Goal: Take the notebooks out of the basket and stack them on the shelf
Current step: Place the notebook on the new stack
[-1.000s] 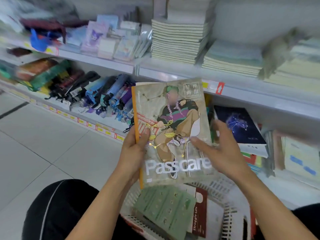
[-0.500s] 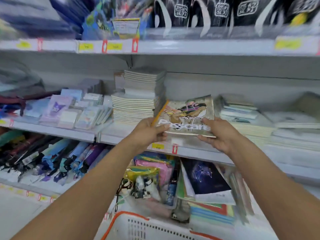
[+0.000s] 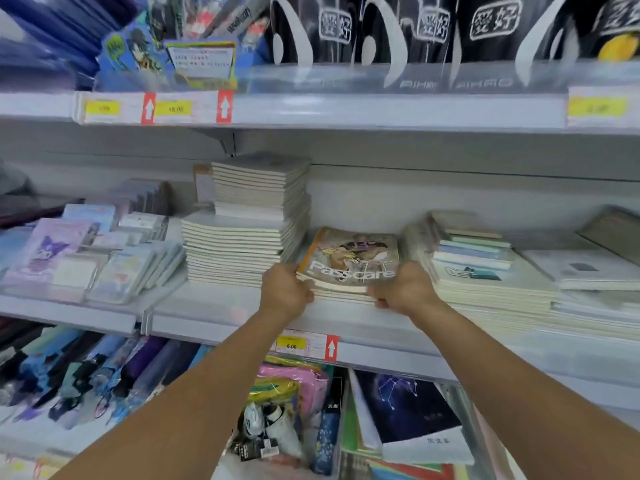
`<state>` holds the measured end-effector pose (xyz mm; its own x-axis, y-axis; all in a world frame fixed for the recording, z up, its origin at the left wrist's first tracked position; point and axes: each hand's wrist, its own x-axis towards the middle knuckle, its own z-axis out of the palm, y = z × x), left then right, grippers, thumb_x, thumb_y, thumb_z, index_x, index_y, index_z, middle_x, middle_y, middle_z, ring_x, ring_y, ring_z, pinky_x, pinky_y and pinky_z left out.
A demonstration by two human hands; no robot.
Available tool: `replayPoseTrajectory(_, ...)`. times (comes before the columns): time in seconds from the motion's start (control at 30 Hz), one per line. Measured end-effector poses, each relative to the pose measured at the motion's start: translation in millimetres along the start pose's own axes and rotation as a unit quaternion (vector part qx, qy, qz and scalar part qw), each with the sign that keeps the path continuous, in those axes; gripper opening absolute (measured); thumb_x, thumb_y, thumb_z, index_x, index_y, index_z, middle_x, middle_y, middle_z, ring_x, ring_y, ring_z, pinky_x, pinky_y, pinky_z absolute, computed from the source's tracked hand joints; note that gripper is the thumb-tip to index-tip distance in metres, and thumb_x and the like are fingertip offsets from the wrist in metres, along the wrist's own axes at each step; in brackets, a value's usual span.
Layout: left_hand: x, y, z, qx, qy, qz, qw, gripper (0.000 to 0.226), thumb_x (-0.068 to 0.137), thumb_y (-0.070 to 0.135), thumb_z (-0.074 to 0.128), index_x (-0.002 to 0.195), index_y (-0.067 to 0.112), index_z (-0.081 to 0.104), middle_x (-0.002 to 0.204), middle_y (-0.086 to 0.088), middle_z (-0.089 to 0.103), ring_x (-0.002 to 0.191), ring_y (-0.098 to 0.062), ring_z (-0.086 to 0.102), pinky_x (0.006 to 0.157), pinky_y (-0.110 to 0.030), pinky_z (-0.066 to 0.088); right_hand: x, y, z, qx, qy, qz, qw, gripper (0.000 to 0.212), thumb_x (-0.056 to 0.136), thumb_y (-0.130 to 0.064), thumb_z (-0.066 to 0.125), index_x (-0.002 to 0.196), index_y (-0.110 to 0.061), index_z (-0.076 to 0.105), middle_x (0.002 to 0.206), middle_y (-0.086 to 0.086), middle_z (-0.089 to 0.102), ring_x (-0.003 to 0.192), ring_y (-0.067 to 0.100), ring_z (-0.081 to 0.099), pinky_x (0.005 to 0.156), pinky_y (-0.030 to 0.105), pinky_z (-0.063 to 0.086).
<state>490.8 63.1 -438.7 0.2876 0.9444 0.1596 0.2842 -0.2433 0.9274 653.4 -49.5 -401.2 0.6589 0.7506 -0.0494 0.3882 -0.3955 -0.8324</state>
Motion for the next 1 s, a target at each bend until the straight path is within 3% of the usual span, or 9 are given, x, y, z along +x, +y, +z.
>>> replayPoseTrajectory(0.1, 11, -7, 1, 0.092, 0.039, 0.044, 0.994, 0.022, 0.081, 0.001, 0.073, 0.066, 0.012, 0.061, 0.065, -0.013, 0.061, 0.074, -0.040, 0.069, 0.068, -0.049, 0.059, 10, 2, 6, -0.105, 0.029, -0.043, 0.993, 0.029, 0.079, -0.024, 0.082, 0.083, -0.002, 0.064, 0.073, 0.015, 0.073, 0.064, 0.023, 0.072, 0.064, 0.037, 0.060)
replayPoseTrajectory(0.4, -9, 2, -6, 0.280, 0.083, 0.120, 0.949, 0.023, 0.089, 0.032, 0.066, 0.091, 0.009, 0.061, 0.089, -0.010, 0.066, 0.091, -0.031, 0.063, 0.068, -0.030, 0.041, -10, 9, 6, -0.211, 0.105, -0.124, 0.964, 0.029, 0.093, -0.035, 0.064, 0.101, -0.007, 0.059, 0.098, 0.016, 0.070, 0.085, 0.034, 0.067, 0.067, 0.033, 0.053)
replayPoseTrajectory(0.5, -62, -8, -17, 0.157, 0.184, 0.254, 0.936, 0.026, 0.092, 0.032, 0.063, 0.107, 0.011, 0.062, 0.074, 0.001, 0.057, 0.069, -0.015, 0.053, 0.062, -0.022, 0.032, -72, 27, 19, -0.083, 0.264, -0.349, 0.895, 0.025, 0.097, -0.034, 0.058, 0.105, -0.012, 0.067, 0.098, 0.008, 0.070, 0.085, 0.028, 0.066, 0.074, 0.033, 0.048)
replayPoseTrajectory(0.57, -116, -42, -23, 0.051, 0.215, 0.260, 0.940, 0.017, 0.095, 0.027, 0.059, 0.096, 0.010, 0.062, 0.056, 0.000, 0.045, 0.052, -0.012, 0.042, 0.052, -0.022, 0.029, -121, 61, 47, 0.070, 0.228, -0.400, 0.885, 0.037, 0.101, -0.031, 0.052, 0.077, -0.005, 0.063, 0.070, 0.010, 0.063, 0.061, 0.027, 0.060, 0.059, 0.037, 0.044)
replayPoseTrajectory(0.67, -198, -143, -18, 0.027, 0.169, 0.084, 0.982, 0.016, 0.095, 0.025, 0.059, 0.088, 0.011, 0.061, 0.054, -0.001, 0.050, 0.049, -0.011, 0.046, 0.050, -0.024, 0.037, -168, 159, 124, 0.065, 0.064, -0.307, 0.948, 0.046, 0.101, -0.027, 0.051, 0.061, -0.006, 0.046, 0.053, 0.007, 0.046, 0.050, 0.019, 0.049, 0.050, 0.039, 0.037)
replayPoseTrajectory(0.73, -256, -219, -12, 0.093, 0.082, -0.119, 0.985, 0.017, 0.092, 0.027, 0.064, 0.091, 0.010, 0.065, 0.066, -0.001, 0.063, 0.058, -0.011, 0.058, 0.058, -0.024, 0.049, -185, 244, 183, -0.046, -0.101, -0.152, 0.982, 0.027, 0.093, -0.026, 0.064, 0.069, -0.013, 0.061, 0.064, 0.005, 0.062, 0.062, 0.016, 0.061, 0.061, 0.042, 0.051)
replayPoseTrajectory(0.77, -282, -254, -12, 0.100, 0.033, -0.242, 0.964, 0.019, 0.091, 0.027, 0.065, 0.096, 0.009, 0.067, 0.078, -0.006, 0.070, 0.067, -0.017, 0.065, 0.067, -0.029, 0.055, -194, 277, 203, -0.093, -0.174, -0.052, 0.979, 0.015, 0.087, -0.025, 0.071, 0.082, -0.010, 0.070, 0.080, 0.008, 0.071, 0.076, 0.019, 0.067, 0.072, 0.041, 0.055)
replayPoseTrajectory(0.87, -347, -297, -16, -0.004, -0.051, -0.555, 0.831, 0.033, 0.093, 0.021, 0.060, 0.120, 0.001, 0.061, 0.119, -0.020, 0.065, 0.089, -0.025, 0.064, 0.083, -0.036, 0.056, -229, 352, 229, -0.087, -0.251, 0.279, 0.923, 0.045, 0.072, -0.026, 0.085, 0.108, -0.005, 0.067, 0.111, 0.012, 0.068, 0.099, 0.027, 0.064, 0.089, 0.040, 0.055)
replayPoseTrajectory(1.0, -373, -301, -19, -0.057, -0.071, -0.641, 0.762, 0.017, 0.100, 0.015, 0.050, 0.088, 0.004, 0.056, 0.065, -0.011, 0.065, 0.055, -0.020, 0.061, 0.069, -0.027, 0.058, -258, 379, 241, -0.009, -0.271, 0.386, 0.882, 0.042, 0.076, -0.017, 0.085, 0.109, -0.004, 0.063, 0.114, 0.009, 0.065, 0.103, 0.027, 0.062, 0.092, 0.038, 0.052)
